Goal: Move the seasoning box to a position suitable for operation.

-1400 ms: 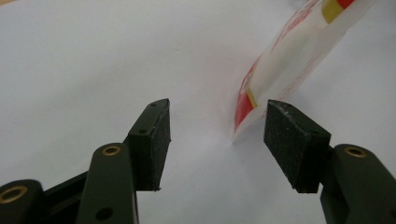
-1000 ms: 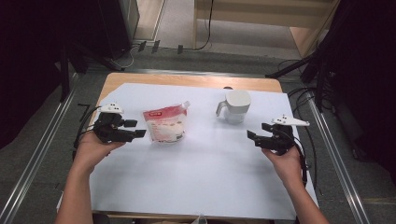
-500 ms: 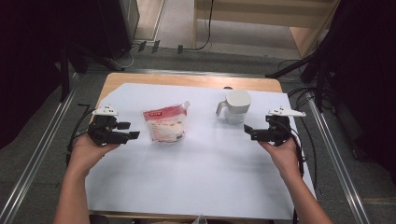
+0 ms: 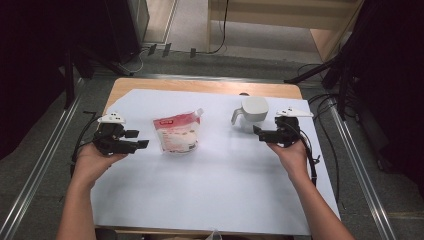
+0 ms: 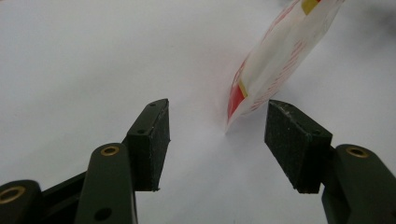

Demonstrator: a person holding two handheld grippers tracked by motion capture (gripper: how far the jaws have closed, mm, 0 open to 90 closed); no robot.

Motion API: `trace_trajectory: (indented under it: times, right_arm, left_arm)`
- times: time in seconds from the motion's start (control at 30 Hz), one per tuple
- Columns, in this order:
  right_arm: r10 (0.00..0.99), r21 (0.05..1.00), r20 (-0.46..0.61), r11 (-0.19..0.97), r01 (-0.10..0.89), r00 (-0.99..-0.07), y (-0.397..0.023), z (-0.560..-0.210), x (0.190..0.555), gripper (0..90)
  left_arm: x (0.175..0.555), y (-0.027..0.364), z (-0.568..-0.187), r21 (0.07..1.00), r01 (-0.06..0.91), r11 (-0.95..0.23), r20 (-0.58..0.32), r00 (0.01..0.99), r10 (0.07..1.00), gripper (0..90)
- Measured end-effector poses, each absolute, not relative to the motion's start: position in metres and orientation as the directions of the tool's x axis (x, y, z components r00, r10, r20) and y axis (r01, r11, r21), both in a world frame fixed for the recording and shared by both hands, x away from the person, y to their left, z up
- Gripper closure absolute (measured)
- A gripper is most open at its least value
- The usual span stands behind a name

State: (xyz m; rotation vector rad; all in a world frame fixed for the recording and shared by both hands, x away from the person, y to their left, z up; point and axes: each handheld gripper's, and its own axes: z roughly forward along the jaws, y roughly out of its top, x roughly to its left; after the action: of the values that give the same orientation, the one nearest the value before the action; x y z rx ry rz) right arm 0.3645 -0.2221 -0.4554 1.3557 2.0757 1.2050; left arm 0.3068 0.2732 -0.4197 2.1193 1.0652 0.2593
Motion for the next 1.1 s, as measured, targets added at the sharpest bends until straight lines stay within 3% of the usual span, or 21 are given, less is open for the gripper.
trace_trajectory:
  times: [0.23,0.43,0.57,0.87,1.1]
  right_arm:
    - [0.903,0.807,0.189,0.081,0.586,-0.386,-0.212,-0.473,0.382,7.5]
    - [0.913,0.830,0.165,0.076,0.552,-0.373,-0.201,-0.480,0.389,7.0]
    - [0.922,0.828,0.215,0.003,0.560,-0.323,-0.199,-0.487,0.395,9.3]
    - [0.940,0.830,0.131,0.069,0.553,-0.314,-0.186,-0.487,0.408,10.7]
    - [0.948,0.815,0.123,0.072,0.574,-0.293,-0.181,-0.486,0.418,11.4]
  left_arm:
    - [0.306,0.278,-0.417,0.708,0.612,-0.352,-0.151,0.619,0.771,42.9]
    - [0.308,0.277,-0.418,0.704,0.612,-0.361,-0.155,0.628,0.763,42.6]
    - [0.311,0.275,-0.418,0.691,0.616,-0.377,-0.153,0.635,0.757,42.3]
    - [0.312,0.273,-0.419,0.699,0.609,-0.375,-0.157,0.642,0.751,42.0]
    - [0.311,0.275,-0.417,0.708,0.601,-0.371,-0.155,0.645,0.748,41.6]
